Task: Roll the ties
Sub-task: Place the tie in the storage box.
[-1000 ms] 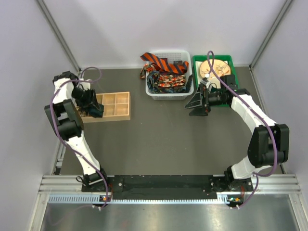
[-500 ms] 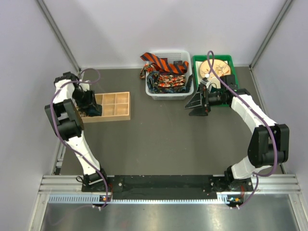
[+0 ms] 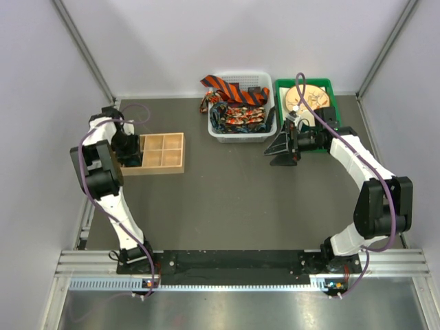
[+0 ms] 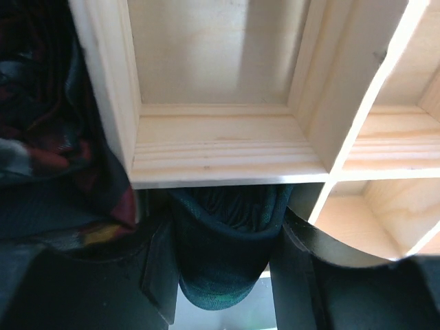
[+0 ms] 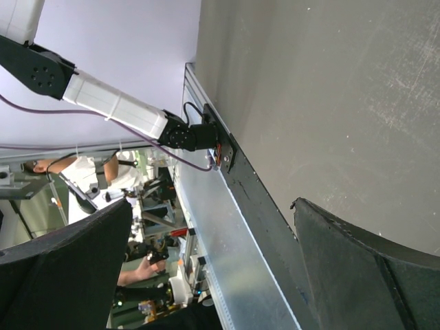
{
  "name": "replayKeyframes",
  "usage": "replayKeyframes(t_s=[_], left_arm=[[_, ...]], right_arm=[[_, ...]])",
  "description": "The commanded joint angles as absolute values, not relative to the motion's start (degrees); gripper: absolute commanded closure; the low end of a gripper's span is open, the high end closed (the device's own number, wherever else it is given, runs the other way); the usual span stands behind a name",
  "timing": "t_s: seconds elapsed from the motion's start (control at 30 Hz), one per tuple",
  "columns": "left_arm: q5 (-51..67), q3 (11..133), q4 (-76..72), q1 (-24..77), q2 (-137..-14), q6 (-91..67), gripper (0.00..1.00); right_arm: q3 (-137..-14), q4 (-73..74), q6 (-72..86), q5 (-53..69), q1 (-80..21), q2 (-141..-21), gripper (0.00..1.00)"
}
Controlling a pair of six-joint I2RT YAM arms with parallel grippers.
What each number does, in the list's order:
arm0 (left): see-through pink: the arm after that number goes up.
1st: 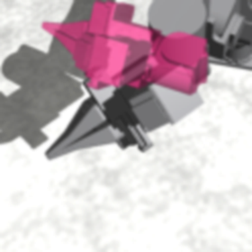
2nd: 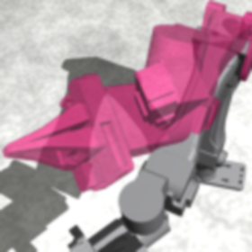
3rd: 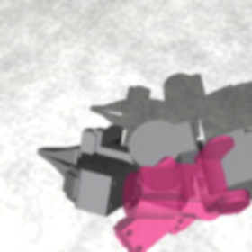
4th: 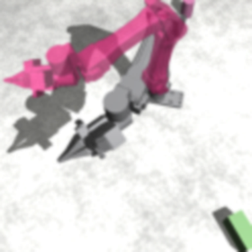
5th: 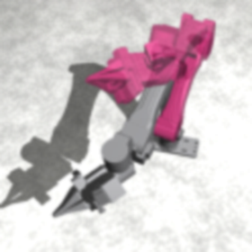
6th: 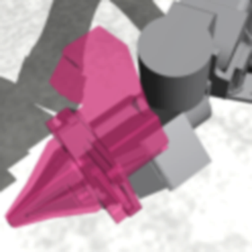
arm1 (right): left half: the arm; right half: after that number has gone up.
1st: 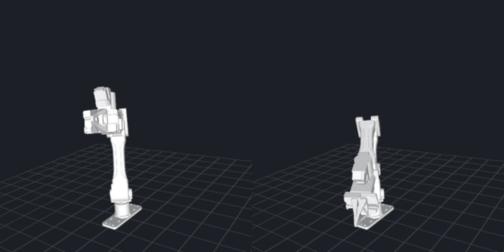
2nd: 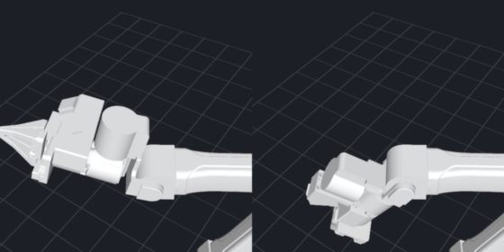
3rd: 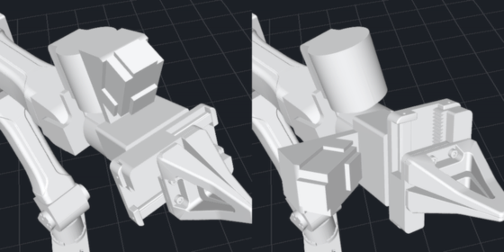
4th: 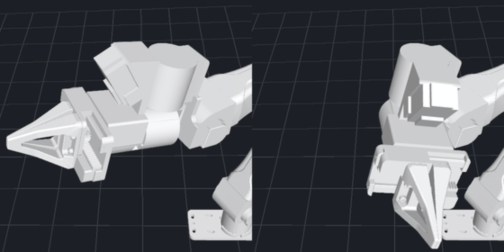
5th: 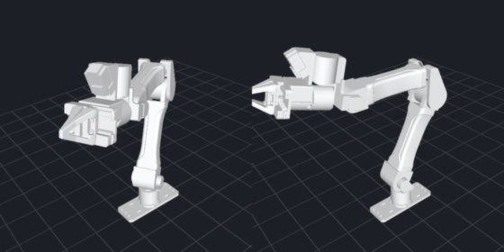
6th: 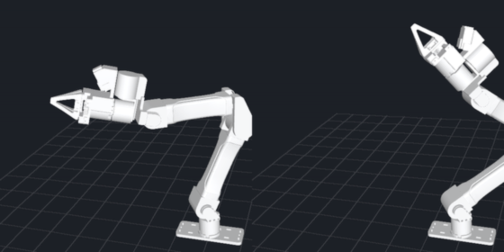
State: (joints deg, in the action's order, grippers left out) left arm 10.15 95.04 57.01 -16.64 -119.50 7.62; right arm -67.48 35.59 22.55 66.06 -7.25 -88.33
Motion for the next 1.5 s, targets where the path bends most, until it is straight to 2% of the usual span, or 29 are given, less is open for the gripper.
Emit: replayKeyframes(t_s=[0.0, 0.03, 0.1, 0.2, 0.27, 0.4, 0.47, 0.9, 0.93, 0.97, 1.07, 1.47], left_arm=[[5.5, 91.2, 53.3, -14.2, -116.3, 4.5, 0.9], [4.4, 90.4, 52.6, -13.9, -115.5, 4.0, 0.84], [4.2, 88.8, 51.3, -13.2, -114.8, 3.8, 0.8], [4.4, 88.4, 51.1, -13.0, -114.0, 3.2, 0.55], [4.8, 88.9, 51.2, -12.9, -113.4, 3.0, 0.44], [5.2, 89.7, 51.6, -12.4, -112.1, 3.6, 0.38], [5.5, 91.1, 52.4, -12.4, -112.1, 3.9, 0.31], [6.0, 95.2, 56.3, -11.7, -110.2, 5.4, 0.21], [6.0, 95.2, 56.4, -11.7, -110.0, 5.4, 0.11], [5.9, 95.4, 56.7, -11.7, -109.9, 5.5, 0.07], [5.9, 95.8, 56.7, -11.5, -109.0, 5.7, 0.02], [4.8, 99.9, 57.8, -7.0, -104.2, 8.1, 0.01]], right_arm=[[-70.0, 35.2, 21.0, 66.8, -7.1, -88.6, 0.01], [-70.0, 35.2, 20.8, 66.7, -7.2, -88.7, 0.01], [-70.2, 35.5, 20.7, 66.7, -7.2, -88.7, 0.01], [-70.5, 36.3, 20.0, 66.6, -7.2, -88.7, 0.01], [-70.6, 36.4, 19.8, 66.6, -7.2, -88.6, 0.01], [-70.6, 36.5, 19.7, 66.6, -7.2, -88.7, 0.01], [-70.7, 36.6, 19.5, 66.7, -7.2, -88.6, 0.01], [-70.1, 35.9, 20.0, 67.0, -7.2, -88.2, 0.01], [-70.1, 35.9, 20.0, 66.9, -7.1, -88.2, 0.01], [-70.2, 35.9, 20.0, 67.1, -7.2, -88.2, 0.01], [-70.0, 35.8, 20.1, 67.0, -7.1, -88.1, 0.01], [-72.8, 39.0, 16.1, 63.6, -7.2, -87.1, 0.01]])
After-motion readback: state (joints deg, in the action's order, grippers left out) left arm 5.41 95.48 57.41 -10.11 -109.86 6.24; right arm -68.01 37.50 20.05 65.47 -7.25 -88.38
